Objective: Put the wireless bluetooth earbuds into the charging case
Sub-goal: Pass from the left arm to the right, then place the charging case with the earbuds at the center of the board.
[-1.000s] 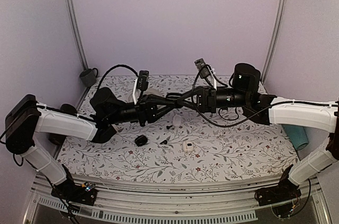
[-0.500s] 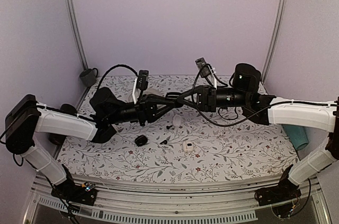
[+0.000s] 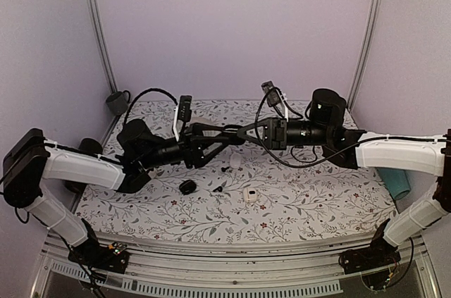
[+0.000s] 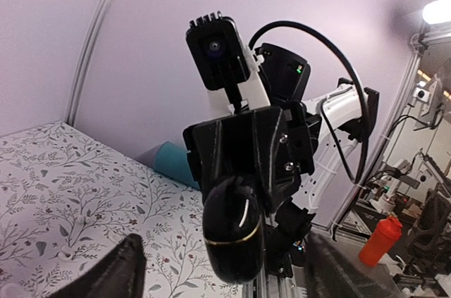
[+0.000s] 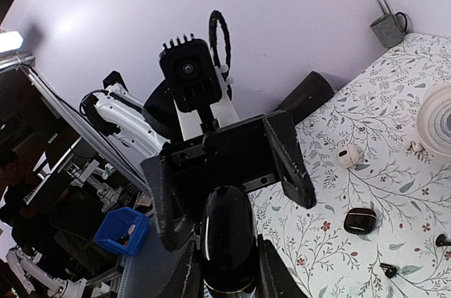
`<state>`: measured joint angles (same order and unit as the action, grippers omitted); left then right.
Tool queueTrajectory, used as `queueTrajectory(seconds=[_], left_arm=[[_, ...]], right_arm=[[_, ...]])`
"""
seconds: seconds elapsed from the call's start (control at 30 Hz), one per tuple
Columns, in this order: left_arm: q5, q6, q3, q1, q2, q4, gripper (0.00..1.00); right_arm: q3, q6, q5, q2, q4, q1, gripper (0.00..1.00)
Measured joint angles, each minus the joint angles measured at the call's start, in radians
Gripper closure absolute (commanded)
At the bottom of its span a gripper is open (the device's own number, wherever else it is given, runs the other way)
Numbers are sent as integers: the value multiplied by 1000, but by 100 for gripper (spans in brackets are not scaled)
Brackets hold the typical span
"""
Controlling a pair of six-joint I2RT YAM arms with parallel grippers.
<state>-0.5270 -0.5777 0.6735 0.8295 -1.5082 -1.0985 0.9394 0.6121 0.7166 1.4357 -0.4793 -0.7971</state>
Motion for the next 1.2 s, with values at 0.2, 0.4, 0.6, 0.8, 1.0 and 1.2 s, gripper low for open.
queueTrajectory(seconds=[0.2,0.4,0.6,0.8,1.0,1.2], left_arm=[[59,26,-16,-1,20,43,4],[143,51,-69,-3,87,86,4],[208,71,-105,-21,182,133,4],[237,96,-106,-29,264,213,4],[274,119,-106,-32,338,320,4],[304,122,-104,-39,383,403,4]], right_arm=[[-25,42,-8,0,-4,58,95],[-42,85,-8,4,-9,162,94],[-27,113,-12,103,-14,268,94],[21,132,-24,258,-2,357,94],[84,159,-29,411,2,510,93],[188,189,-40,573,38,621,92]])
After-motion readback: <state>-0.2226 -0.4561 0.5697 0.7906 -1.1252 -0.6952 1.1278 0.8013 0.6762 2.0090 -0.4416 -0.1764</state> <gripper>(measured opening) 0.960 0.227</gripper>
